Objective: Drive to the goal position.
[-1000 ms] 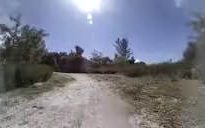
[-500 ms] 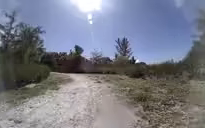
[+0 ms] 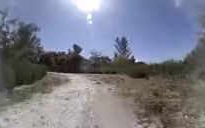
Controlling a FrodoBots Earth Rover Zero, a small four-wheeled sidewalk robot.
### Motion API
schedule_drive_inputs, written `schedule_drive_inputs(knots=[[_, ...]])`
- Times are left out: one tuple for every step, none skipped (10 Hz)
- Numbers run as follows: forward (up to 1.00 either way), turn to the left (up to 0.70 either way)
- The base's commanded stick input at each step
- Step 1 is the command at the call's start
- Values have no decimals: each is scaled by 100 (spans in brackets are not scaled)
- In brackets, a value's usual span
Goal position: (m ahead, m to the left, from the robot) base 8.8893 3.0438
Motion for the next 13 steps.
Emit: schedule_drive_inputs(knots=[[85, 0], [85, 0], [85, 0], [85, 0], [85, 0], [85, 0], [85, 0], [85, 0], [85, 0], [85, 0], [85, 0], [85, 0], [85, 0]])
